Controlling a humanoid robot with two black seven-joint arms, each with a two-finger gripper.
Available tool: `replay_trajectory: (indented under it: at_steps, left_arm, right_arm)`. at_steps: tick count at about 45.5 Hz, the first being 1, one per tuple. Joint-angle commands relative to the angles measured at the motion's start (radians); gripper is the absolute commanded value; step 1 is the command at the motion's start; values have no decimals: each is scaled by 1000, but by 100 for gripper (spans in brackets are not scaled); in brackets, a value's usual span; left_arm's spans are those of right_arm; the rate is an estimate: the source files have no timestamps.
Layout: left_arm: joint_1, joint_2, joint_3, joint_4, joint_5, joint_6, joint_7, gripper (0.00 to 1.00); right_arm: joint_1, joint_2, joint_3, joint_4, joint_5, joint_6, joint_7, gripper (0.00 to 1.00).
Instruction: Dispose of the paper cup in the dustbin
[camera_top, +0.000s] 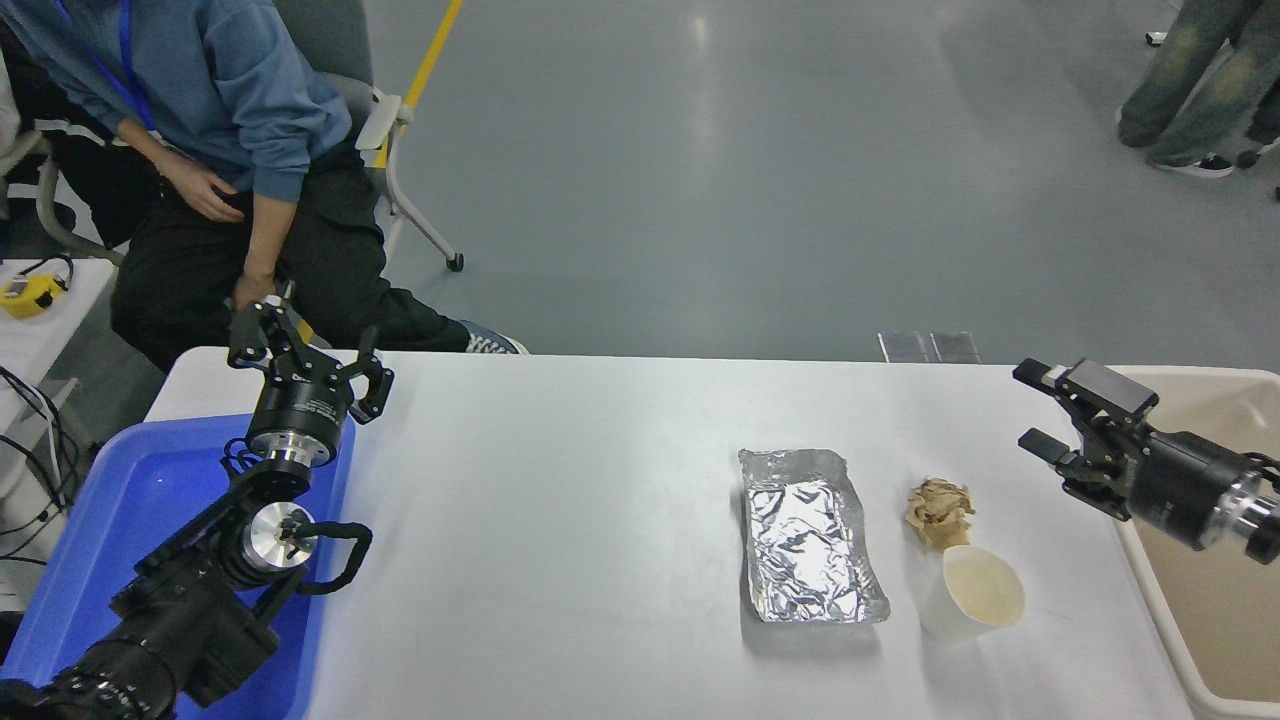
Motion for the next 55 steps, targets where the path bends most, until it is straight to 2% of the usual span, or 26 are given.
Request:
replay_trajectory:
  at_steps: [1,7,9,15,27,46,55]
  left_arm:
    - [0,0,0,0,0,-1,0,100]
    - [0,0,0,0,0,1,0,100]
    - [0,0,0,0,0,1,0,100]
    - [0,0,0,0,0,-1,-1,100]
    - [0,0,0,0,0,1,0,100]
    - [0,0,0,0,0,-1,0,100]
    - [0,0,0,0,0,-1,0,100]
  right_arm:
    - [-32,-142,-132,61,-329,-98,73,99]
    - [-30,-145,-235,80,-420,-206,73,99]
    - [-32,-131,-287,88,-467,-284,73,99]
    - [-30,-95,-315,86,-480,-345,73,99]
    - [-26,-29,-318,65,-507,-370,70,99]
    - [45,145,-385,-126,-513,-395,61,99]
    - [65,177,-412,-182,-515,-395,61,99]
